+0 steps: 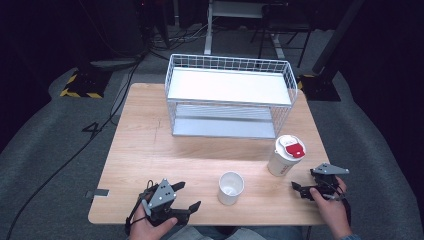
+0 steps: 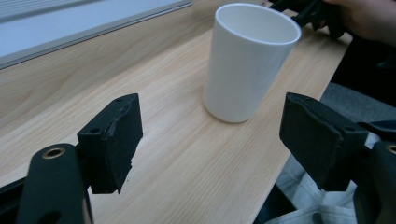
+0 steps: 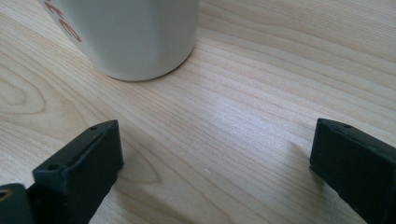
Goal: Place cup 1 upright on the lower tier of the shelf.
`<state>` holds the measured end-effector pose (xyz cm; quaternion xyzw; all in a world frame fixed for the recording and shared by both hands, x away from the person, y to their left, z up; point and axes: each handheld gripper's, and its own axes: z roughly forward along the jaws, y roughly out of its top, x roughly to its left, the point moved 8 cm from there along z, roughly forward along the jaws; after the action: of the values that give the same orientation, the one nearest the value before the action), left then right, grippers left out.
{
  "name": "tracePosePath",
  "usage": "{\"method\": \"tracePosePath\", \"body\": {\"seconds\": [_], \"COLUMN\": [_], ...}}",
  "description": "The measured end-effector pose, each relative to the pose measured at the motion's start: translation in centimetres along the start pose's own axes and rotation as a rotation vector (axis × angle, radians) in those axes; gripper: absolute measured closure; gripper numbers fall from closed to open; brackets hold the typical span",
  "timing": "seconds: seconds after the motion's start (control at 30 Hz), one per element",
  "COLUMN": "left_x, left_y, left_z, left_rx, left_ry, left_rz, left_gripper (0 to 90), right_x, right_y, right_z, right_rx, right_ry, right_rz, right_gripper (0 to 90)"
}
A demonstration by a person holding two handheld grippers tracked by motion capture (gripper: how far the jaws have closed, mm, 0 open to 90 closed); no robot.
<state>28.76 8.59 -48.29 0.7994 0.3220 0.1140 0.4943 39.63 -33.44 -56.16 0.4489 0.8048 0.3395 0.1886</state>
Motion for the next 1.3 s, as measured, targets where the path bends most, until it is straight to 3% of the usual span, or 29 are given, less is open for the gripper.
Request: {"method": "tracePosePath", "body": {"seconds": [0.1, 0.37, 0.67, 0.97, 1.23, 1.3], "left_x": [-0.6, -2.4, -3.9, -3.8, -3.9, -3.5], "left_y": [0.3, 0.8, 0.7, 0.7, 1.1, 1.1], "left_z": [0.2, 1.7, 3.4, 5.9, 7.5, 8.2], "left_rx": [-0.024, -0.046, -0.017, -0.014, -0.035, -0.03], "left_ry": [-0.019, -0.046, -0.083, -0.041, -0.028, 0.005], "left_rz": [-0.009, 0.024, 0.059, 0.063, 0.052, 0.045], "left_gripper": [21.9, 20.1, 18.8, 16.8, 16.2, 16.1], "right_x": [0.0, 0.0, 0.0, 0.0, 0.0, 0.0], "right_y": [0.0, 0.0, 0.0, 0.0, 0.0, 0.0], "right_z": [0.0, 0.0, 0.0, 0.0, 0.0, 0.0], "right_rx": [0.0, 0.0, 0.0, 0.0, 0.0, 0.0], "right_ry": [-0.001, -0.001, -0.001, 0.0, -0.001, -0.001], "right_rz": [0.0, 0.0, 0.0, 0.0, 0.0, 0.0], "right_gripper": [2.7, 2.8, 2.8, 2.7, 2.7, 2.7]}}
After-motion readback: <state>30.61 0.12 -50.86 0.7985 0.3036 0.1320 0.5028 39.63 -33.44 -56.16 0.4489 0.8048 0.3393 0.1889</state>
